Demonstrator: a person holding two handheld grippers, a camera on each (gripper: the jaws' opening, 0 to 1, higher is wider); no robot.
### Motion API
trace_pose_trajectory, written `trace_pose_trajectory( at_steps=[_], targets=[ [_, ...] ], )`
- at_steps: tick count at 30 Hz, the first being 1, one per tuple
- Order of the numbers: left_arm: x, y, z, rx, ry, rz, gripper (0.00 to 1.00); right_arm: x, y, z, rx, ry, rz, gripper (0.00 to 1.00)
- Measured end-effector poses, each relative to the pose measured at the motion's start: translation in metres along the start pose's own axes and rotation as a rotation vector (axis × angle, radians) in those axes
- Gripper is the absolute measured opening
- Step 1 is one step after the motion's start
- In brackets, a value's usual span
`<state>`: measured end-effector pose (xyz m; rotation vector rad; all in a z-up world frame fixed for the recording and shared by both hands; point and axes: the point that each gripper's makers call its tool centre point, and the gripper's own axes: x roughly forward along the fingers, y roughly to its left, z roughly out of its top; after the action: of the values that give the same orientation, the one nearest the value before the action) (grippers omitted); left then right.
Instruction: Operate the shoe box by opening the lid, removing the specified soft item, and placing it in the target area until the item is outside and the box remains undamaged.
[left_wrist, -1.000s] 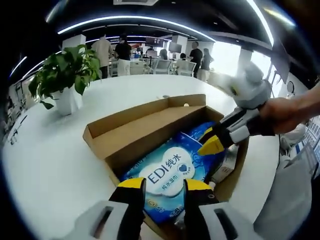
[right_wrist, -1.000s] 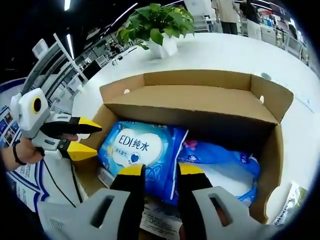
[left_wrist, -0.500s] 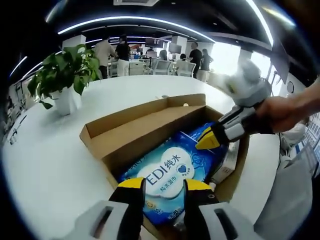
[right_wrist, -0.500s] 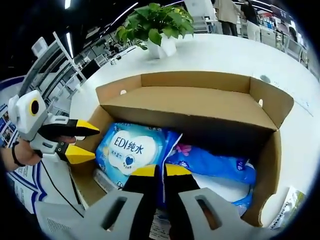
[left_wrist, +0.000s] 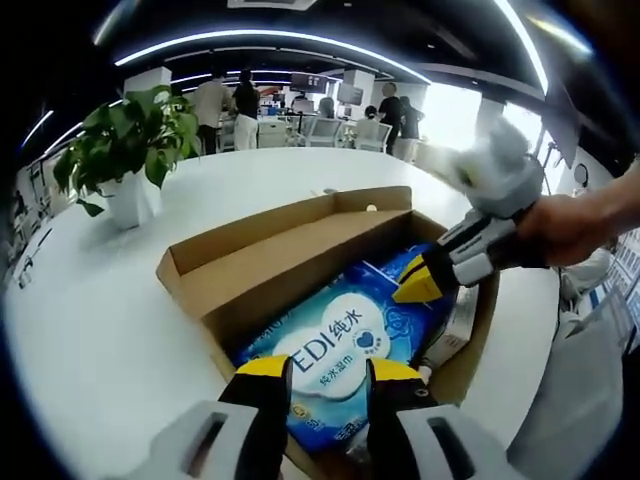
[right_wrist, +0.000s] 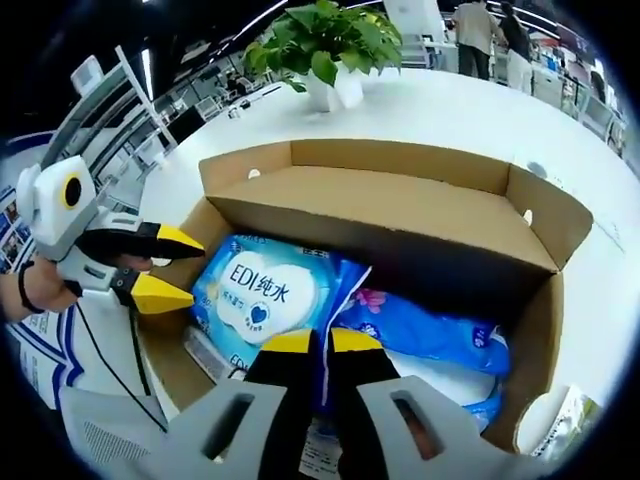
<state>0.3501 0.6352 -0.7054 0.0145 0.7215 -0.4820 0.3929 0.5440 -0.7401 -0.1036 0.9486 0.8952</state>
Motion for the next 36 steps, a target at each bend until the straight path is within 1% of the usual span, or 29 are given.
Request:
trace_pose_trajectory(
  at_steps=[5,10,12,17,19,22,23,25,27,29,30,31,33,34,36],
  targets=[
    [0.000,0.002,0.000,-0.009,-0.002,0.005,0.29,-0.007,0.005,-0.002,-0.047,0.000,-0.010,0.03],
    [-0.002,0.001,-0.001,-0.008,-0.002,0.009,0.30,-0.011,0.009,-0.001,-0.058,-0.007,-0.006,0.03],
    [-0.002,0.001,-0.001,-0.011,-0.003,0.008,0.30,-0.012,0.011,-0.001,-0.078,-0.008,-0.011,0.03],
    [-0.003,0.001,0.000,-0.011,-0.002,0.009,0.30,-0.014,0.012,-0.005,-0.126,0.001,-0.029,0.04],
    [-0.004,0.001,0.000,-0.012,-0.003,0.009,0.30,-0.015,0.007,-0.004,-0.135,-0.005,-0.049,0.03],
    [-0.005,0.001,0.000,-0.012,-0.002,0.008,0.30,-0.019,-0.001,0.004,-0.118,-0.038,-0.068,0.00],
    [-0.005,0.001,0.001,-0.013,-0.002,0.008,0.30,-0.020,-0.002,0.010,-0.090,-0.065,-0.065,0.01],
    [-0.005,0.001,0.001,-0.014,-0.002,0.008,0.30,-0.019,-0.005,0.015,-0.075,-0.074,-0.066,0.04],
    [-0.006,0.000,0.001,-0.013,-0.002,0.008,0.30,-0.015,-0.010,0.017,-0.042,-0.070,-0.072,0.11],
    [-0.006,0.000,0.002,-0.011,-0.003,0.008,0.30,-0.010,-0.015,0.015,-0.022,-0.057,-0.075,0.16],
    [-0.006,0.000,0.002,-0.012,-0.004,0.008,0.30,-0.006,-0.012,0.010,0.026,-0.033,-0.044,0.17],
    [-0.007,0.000,0.003,-0.014,-0.005,0.008,0.30,-0.004,-0.011,0.009,0.043,-0.032,-0.036,0.18],
    [-0.006,0.000,0.004,-0.013,-0.007,0.008,0.30,0.000,-0.012,0.009,0.045,-0.030,-0.026,0.17],
    [-0.006,0.000,0.004,-0.012,-0.006,0.008,0.30,0.003,-0.007,0.008,0.067,-0.024,0.002,0.17],
    [-0.006,0.000,0.004,-0.010,-0.006,0.008,0.30,0.006,-0.006,0.010,0.077,-0.030,0.009,0.17]
  ],
)
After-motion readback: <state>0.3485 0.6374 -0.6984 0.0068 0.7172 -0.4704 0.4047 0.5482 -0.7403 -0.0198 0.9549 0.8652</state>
